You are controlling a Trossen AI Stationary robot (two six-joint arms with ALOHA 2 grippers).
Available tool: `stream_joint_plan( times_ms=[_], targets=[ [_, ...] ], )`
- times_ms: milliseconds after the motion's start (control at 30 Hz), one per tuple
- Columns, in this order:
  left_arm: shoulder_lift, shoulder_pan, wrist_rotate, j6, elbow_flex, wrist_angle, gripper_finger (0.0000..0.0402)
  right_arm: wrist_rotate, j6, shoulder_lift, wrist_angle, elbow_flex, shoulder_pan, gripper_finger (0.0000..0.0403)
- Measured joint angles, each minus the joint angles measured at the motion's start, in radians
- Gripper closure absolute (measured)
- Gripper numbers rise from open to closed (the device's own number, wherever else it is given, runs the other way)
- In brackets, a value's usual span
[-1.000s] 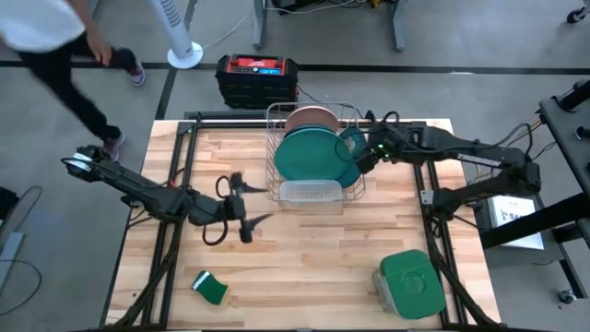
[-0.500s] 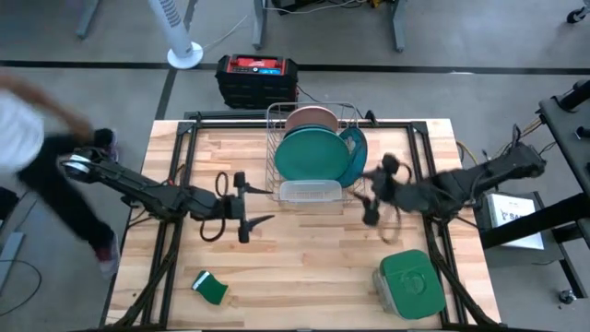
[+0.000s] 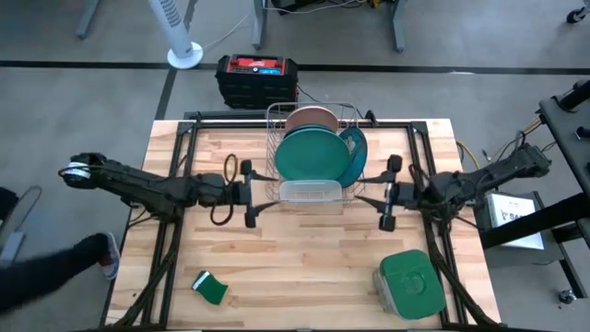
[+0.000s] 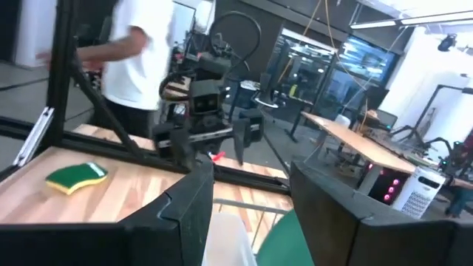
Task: Sort dishes
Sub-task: Return to Home Position
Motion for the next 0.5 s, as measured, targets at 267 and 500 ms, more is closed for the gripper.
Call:
stream_joint_plan(
  times_ms=[267,500],
  targets=[
    [-0.141,-0.009,0.006,-0.043,-0.054,0.001,0.0128,-0.147,-0.101,-0.168,0.223,-0.219,-0.044,0.0258],
    [-0.17,-0.009,-0.001,-0.068,-0.063,0.002,0.014,-0.161,-0.13,-0.166,0.423,-0.342,-0.162,0.0286]
  ],
)
